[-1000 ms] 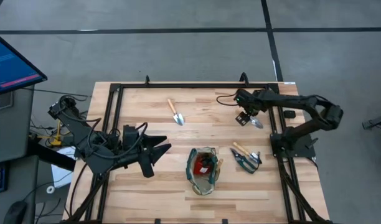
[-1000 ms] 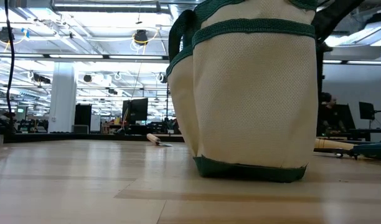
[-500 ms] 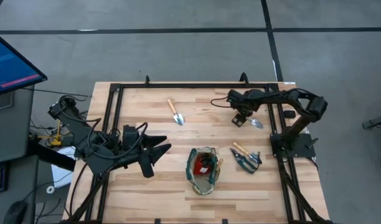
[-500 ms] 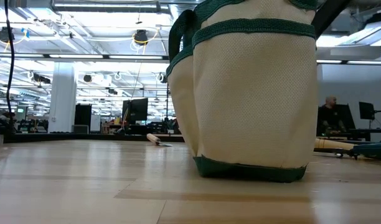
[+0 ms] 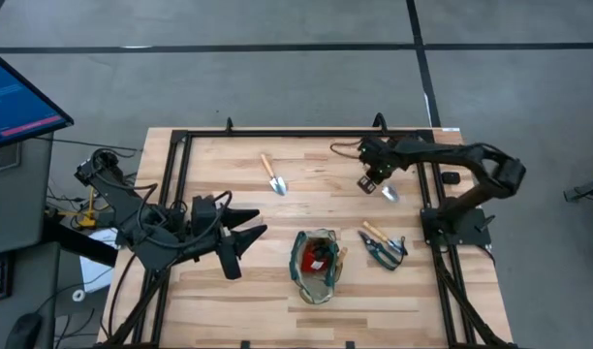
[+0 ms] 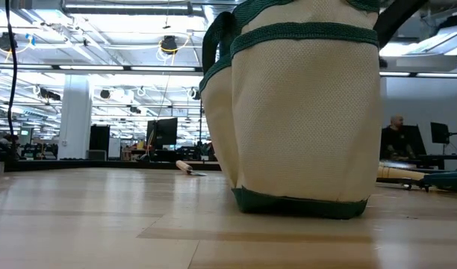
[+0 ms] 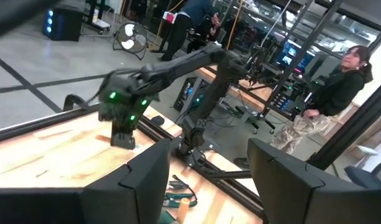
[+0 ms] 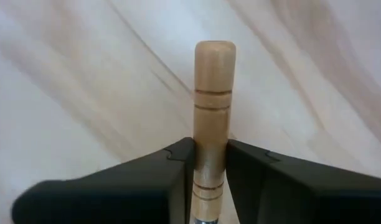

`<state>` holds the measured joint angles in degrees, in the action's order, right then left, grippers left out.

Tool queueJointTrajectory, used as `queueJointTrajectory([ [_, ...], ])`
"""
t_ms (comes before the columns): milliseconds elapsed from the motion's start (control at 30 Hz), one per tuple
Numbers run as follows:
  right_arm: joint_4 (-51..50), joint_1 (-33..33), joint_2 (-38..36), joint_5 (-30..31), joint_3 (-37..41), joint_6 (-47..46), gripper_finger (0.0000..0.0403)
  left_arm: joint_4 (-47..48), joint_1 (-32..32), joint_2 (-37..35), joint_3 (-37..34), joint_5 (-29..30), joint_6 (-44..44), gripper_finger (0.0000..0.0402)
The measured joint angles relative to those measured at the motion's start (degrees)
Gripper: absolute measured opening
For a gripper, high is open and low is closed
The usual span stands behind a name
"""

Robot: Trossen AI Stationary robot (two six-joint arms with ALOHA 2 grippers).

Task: Pick & Place Garden tools in Gardening bag
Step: Put the brown trowel into the green gardening bag

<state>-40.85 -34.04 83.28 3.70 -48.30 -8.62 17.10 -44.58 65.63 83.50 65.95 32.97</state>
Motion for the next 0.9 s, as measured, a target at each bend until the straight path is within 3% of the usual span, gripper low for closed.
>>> queueJointTrajectory([
  [200,1.1,4.0,-12.6,-9.0,-6.0,-0.5,0.0057,0.5,0.8,0.1,0.0,-2.0,-0.2,0.0214],
  [467,6.2,15.5,-21.0,-9.1,-17.9,-5.8,0.0057,0.8,9.7,0.5,-1.2,-7.0,-8.7,0.0214],
  [567,10.0,20.7,-20.5,-7.4,-21.3,-6.0,0.0057,-0.8,15.2,0.6,-2.2,-14.4,-13.8,0.0214],
  [767,16.7,29.0,-16.5,-4.7,-25.8,-6.0,0.0057,-13.8,25.3,1.5,-4.0,-40.4,-24.7,0.0214],
  [900,21.4,33.5,-13.8,-2.9,-27.6,-3.9,0.0057,-15.5,29.8,1.9,-4.0,-46.4,-27.1,0.0214],
])
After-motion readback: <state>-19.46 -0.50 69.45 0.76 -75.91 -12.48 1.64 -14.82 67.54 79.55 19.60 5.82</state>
